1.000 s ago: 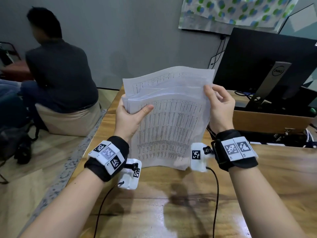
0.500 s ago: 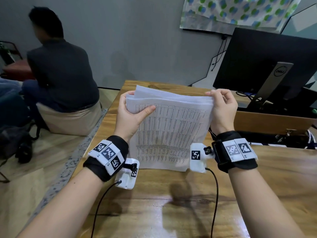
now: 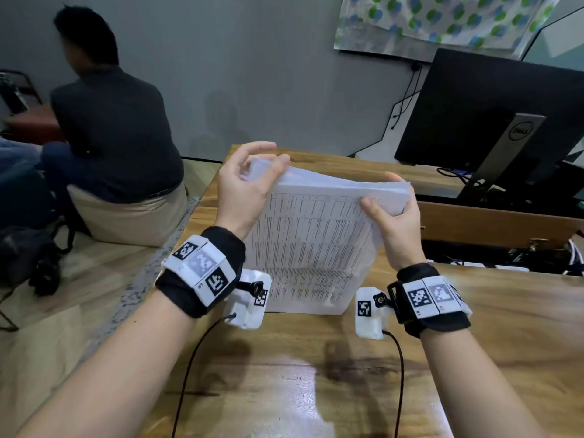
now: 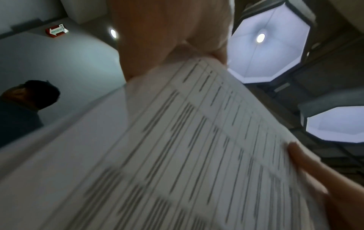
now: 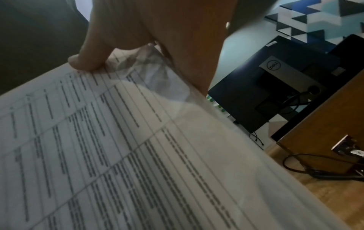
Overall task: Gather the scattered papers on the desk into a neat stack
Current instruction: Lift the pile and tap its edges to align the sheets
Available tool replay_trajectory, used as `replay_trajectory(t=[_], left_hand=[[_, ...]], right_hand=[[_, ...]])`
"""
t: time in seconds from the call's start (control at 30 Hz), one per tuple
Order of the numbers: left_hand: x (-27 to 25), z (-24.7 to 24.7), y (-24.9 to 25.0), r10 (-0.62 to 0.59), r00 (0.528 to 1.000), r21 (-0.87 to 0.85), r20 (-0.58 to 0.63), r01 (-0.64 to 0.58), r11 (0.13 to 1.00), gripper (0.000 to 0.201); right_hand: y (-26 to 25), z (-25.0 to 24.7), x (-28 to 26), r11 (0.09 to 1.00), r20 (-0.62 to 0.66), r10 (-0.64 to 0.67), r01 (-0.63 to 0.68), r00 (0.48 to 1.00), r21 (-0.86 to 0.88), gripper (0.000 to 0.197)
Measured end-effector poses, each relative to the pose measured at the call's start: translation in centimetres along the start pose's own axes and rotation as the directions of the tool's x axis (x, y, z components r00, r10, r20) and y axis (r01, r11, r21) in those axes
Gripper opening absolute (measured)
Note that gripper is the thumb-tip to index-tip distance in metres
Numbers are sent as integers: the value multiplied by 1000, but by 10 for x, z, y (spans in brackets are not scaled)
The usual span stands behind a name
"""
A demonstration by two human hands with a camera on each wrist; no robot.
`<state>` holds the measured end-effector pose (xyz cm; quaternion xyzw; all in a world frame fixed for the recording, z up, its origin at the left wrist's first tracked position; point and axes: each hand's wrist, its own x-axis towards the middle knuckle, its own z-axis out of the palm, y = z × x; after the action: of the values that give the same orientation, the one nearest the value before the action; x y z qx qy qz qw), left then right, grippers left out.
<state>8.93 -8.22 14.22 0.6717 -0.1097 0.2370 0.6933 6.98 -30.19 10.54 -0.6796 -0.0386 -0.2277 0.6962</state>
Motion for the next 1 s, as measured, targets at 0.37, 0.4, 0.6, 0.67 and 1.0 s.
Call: replay_trajectory(t=[0.37,0.4,0.6,0.67,1.0], left_hand=[[10,-6,-16,-29,989,15,-143,31,999,15],[10,-6,-16,-44,988,14,-146,46,999,14],[0,1,-11,-60,990,-39,-127,55,998,20],[1,2,-11,-16,977,-42,-213,7,999,14],[-36,-12,-41,-313,940,27,136,312,950,54]], right_hand=[[12,3,2,996,-16,70,-69,997,51,76],[14,3,1,995,-24,80,-79,997,56,75],[20,5,5,998,-53,62,-60,997,32,45],[23,4,5,998,-61,60,-58,996,38,42],[42,5,-9,991,-47,122,-119,991,61,23]])
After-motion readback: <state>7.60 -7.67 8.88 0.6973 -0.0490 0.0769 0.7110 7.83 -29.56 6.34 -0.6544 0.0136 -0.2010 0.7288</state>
